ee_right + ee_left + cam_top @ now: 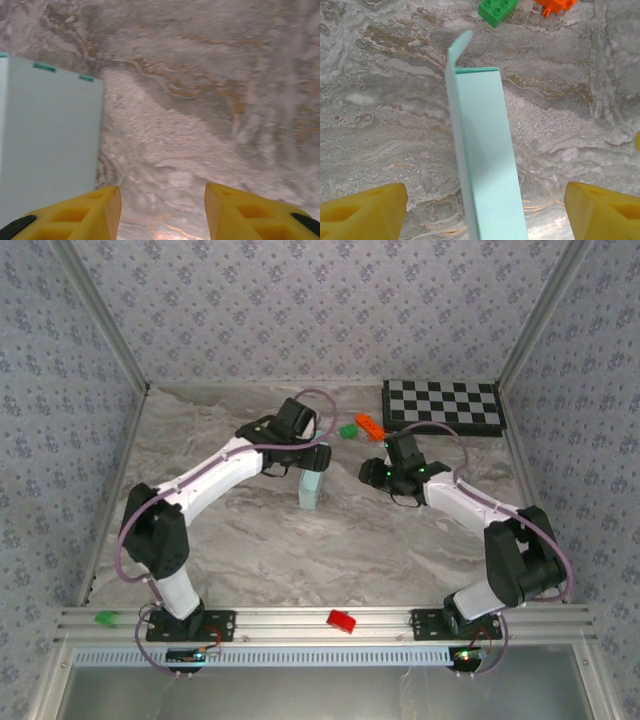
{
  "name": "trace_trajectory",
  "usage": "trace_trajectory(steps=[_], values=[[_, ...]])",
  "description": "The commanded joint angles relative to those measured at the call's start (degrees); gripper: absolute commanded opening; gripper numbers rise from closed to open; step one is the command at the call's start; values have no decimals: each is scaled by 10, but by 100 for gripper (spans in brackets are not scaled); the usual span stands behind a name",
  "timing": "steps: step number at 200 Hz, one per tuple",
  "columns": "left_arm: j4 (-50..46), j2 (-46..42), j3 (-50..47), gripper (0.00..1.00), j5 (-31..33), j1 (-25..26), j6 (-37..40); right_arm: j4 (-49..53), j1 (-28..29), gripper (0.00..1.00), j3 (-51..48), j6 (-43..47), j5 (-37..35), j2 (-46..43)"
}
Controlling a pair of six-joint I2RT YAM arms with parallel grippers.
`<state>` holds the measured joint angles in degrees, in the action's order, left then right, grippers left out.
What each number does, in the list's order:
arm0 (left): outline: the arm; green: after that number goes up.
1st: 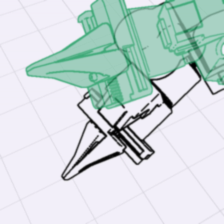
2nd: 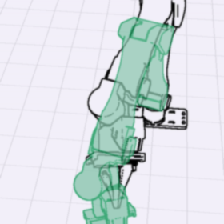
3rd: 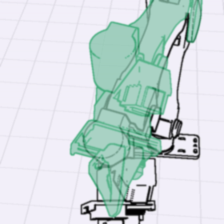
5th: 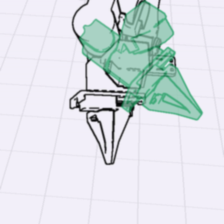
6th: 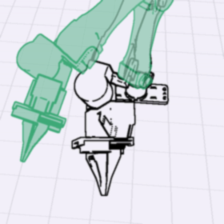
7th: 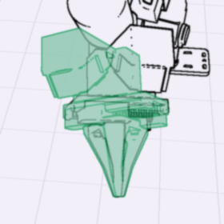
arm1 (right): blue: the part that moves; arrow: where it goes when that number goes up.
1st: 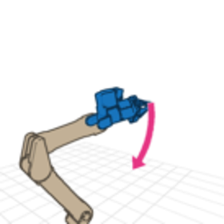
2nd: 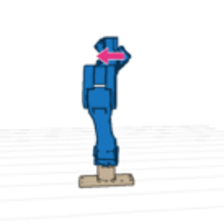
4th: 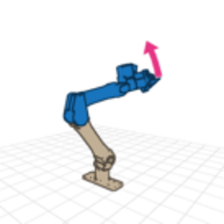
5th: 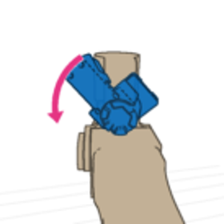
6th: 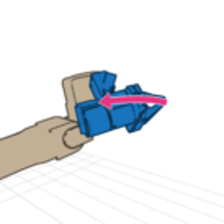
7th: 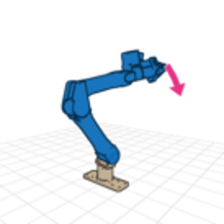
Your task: Fold the paper box
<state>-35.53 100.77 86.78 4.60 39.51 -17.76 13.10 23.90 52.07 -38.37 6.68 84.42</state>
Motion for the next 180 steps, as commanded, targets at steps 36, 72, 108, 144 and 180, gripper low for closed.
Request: trace_trajectory(steps=[36,72,108,144,180], values=[[-108,118,116,73,97,14,49,16,-23,50,-29,19,-12,-42],[-109,148,137,68,73,14,72,15,-26,50,-33,19,-13,-39],[-111,159,142,62,72,14,90,14,-30,50,-34,18,-8,-33],[-113,161,139,53,55,11,123,16,-33,50,-32,18,-4,-27],[-114,156,137,51,1,3,193,17,-35,50,-33,17,-4,-26]])
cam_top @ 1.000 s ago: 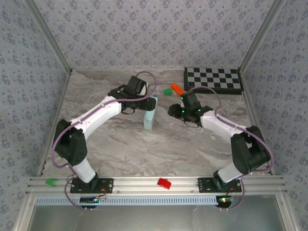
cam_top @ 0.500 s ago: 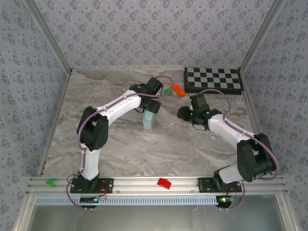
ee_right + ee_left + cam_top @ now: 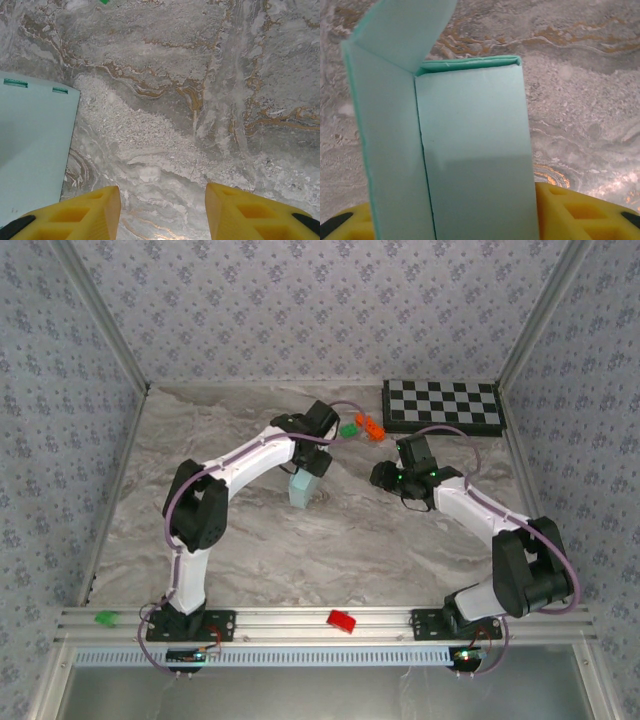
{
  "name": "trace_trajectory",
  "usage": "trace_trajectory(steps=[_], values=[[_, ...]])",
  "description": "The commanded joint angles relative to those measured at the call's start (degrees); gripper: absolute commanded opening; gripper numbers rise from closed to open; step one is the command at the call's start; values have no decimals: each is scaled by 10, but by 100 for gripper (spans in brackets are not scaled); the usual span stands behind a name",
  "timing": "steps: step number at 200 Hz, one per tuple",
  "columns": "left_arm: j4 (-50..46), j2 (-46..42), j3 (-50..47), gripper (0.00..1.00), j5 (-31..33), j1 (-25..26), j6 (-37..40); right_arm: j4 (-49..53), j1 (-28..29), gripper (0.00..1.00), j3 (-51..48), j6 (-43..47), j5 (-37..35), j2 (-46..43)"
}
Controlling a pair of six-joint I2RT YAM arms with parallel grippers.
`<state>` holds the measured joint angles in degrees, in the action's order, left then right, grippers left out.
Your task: Fold the paper box
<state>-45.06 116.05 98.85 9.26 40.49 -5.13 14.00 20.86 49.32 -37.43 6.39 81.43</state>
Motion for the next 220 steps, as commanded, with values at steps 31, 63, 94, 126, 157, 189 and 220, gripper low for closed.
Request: trace_trajectory(steps=[31,63,94,126,157,189,220], values=[[-18,0,14,51,-100,-17,160,10,-6,50,-8,9,-2,5],[26,-26,-32,51,-138,-20,282,10,-7,50,-12,9,-3,4],[5,-34,-40,51,-224,-29,409,9,-8,50,-15,8,-3,5],[-43,-16,-10,50,-247,-37,484,9,-10,50,-18,7,-2,4],[-80,-8,2,49,-289,-44,566,9,-10,50,-22,7,-2,4],[-107,5,21,48,-311,-50,611,8,-11,50,-25,5,-4,5],[-117,16,38,50,-311,-50,615,5,-12,50,-25,5,-2,11]])
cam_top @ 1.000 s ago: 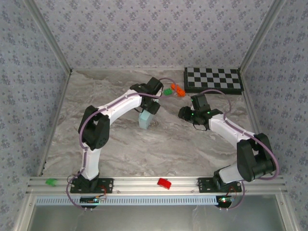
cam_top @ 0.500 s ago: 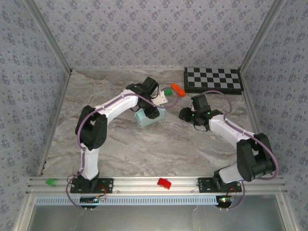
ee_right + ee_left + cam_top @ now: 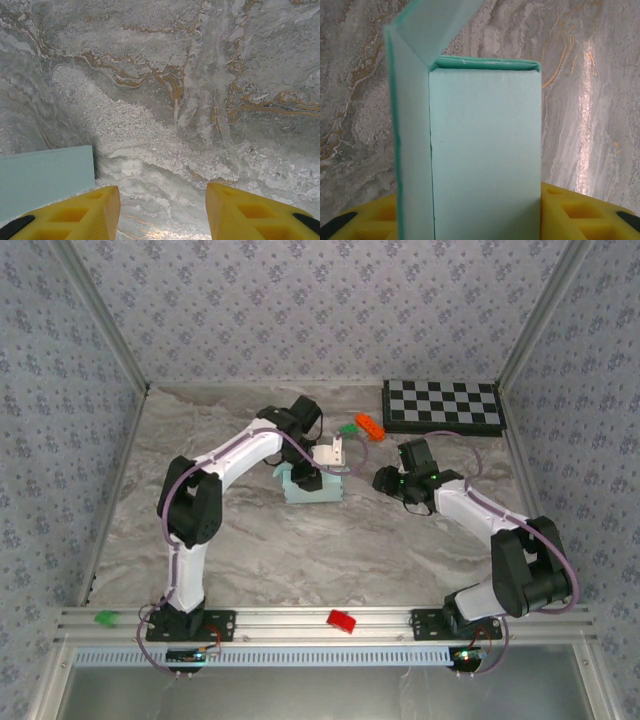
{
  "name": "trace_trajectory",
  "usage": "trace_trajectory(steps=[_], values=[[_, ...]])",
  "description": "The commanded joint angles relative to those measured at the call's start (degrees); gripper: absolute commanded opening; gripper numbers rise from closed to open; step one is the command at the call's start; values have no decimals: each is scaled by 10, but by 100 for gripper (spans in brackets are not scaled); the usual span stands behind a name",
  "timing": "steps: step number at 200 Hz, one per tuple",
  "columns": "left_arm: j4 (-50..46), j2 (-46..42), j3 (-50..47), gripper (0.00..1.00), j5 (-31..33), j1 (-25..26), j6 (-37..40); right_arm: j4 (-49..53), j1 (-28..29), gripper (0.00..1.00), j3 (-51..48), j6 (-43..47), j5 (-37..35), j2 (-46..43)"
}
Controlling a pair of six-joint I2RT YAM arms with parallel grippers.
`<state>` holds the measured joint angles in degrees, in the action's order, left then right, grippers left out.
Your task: Fold the paper box
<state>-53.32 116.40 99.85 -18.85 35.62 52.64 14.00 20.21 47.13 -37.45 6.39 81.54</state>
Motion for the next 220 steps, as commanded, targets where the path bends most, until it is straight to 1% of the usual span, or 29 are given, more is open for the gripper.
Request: trace_trajectory(steps=[1,25,43,70,86,132,147,151,168,188,212,220], values=[[-35,13,28,50,-29,-1,37,5,-5,50,-4,5,-2,10],[-39,16,43,54,-22,3,23,1,-5,50,-2,6,-2,14],[-62,24,65,56,-14,8,18,-4,-5,51,-2,7,0,15],[-68,21,74,64,-4,14,8,-7,-6,51,-4,9,0,16],[-77,20,82,65,9,19,7,-6,-5,52,-4,9,0,16],[-91,1,97,67,18,27,-10,-12,-6,53,-2,9,6,20],[-82,-13,96,67,22,27,-27,-13,-6,53,2,9,9,22],[-81,-17,95,67,24,27,-29,-14,-6,53,2,28,10,22],[-68,-36,87,67,31,25,-48,-14,-7,53,9,39,12,23],[-39,-61,70,67,41,16,-87,-2,-6,53,26,56,14,27],[21,-108,22,67,49,1,-137,11,-6,54,43,74,16,28],[48,-129,0,66,54,-7,-164,15,-6,54,49,81,18,29]])
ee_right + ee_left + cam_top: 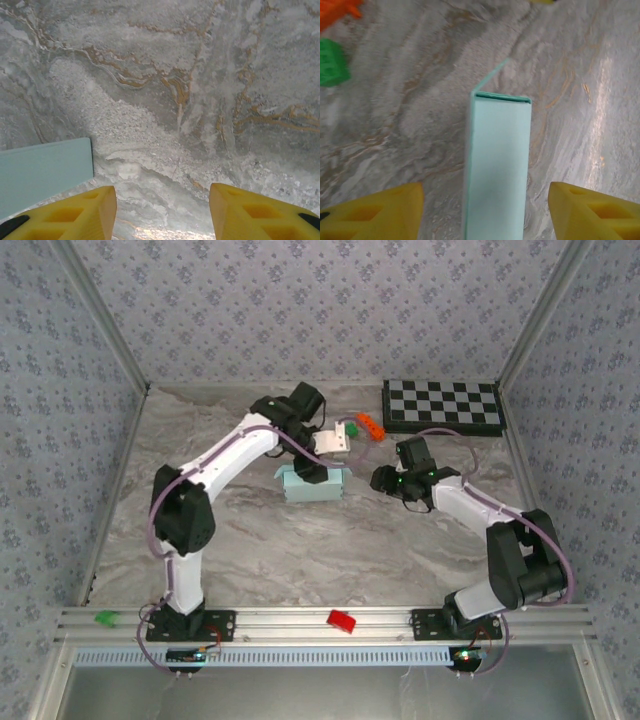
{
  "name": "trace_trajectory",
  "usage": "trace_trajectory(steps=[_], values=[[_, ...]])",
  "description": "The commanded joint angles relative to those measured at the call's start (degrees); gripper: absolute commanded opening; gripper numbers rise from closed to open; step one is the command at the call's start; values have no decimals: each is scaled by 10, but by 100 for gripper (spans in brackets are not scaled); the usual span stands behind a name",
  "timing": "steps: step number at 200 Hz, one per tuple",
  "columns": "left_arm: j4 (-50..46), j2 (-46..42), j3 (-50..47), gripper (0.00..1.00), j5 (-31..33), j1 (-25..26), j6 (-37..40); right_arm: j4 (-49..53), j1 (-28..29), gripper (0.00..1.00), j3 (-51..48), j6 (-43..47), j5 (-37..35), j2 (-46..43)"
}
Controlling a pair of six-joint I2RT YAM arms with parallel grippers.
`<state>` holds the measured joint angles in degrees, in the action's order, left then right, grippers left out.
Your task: Fold the paper box
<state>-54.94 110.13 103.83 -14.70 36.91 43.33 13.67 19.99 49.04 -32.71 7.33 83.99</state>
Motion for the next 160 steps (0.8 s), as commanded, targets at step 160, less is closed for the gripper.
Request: trace_trajectory(steps=[160], values=[[277,-347,-390,70,19,-155,-558,69,27,53,152,151,134,15]])
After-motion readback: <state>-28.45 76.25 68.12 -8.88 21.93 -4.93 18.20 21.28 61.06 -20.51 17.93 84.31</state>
